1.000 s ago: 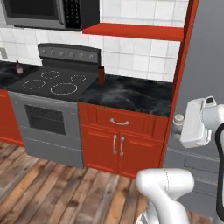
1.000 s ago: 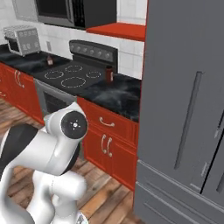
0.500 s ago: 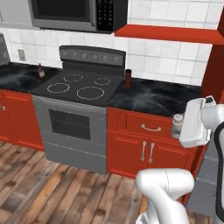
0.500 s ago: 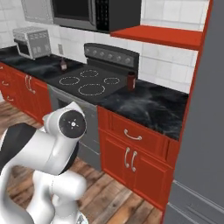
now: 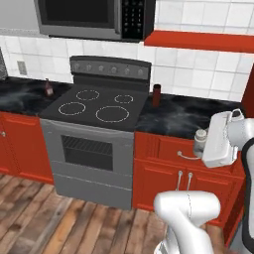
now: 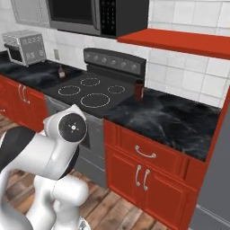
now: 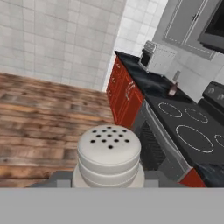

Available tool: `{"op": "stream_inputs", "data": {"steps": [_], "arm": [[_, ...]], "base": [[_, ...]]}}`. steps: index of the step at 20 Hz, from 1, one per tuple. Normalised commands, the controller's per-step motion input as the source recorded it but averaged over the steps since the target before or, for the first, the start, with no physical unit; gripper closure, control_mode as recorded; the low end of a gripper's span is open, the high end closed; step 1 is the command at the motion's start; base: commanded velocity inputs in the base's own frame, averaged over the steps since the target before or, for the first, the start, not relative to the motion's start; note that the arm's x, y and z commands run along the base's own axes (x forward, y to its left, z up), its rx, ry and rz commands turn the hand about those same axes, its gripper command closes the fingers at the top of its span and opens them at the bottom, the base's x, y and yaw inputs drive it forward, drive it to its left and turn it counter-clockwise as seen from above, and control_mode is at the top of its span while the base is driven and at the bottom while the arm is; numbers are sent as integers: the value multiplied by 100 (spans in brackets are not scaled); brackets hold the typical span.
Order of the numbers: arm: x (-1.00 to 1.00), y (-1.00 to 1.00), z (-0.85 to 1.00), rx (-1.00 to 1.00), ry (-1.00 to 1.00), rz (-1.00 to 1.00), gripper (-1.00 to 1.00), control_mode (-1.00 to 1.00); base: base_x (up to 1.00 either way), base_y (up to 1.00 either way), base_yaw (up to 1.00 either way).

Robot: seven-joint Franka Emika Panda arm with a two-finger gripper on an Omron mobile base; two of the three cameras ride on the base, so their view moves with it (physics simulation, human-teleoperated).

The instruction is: Collect the paprika, ketchup, and shaker from the cabinet and place them next to the stove.

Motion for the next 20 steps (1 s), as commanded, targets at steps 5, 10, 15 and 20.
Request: {"op": "stream_inputs", "data": {"steps": [5,10,15,20], "arm": [[0,0,0,0,0,0,100,100],[0,0,0,0,0,0,100,100],[0,0,0,0,0,0,100,100],[0,0,0,0,0,0,100,100]], "base": [[70,1,-16],[68,0,-19],[57,34,-27],[57,59,-32]]}}
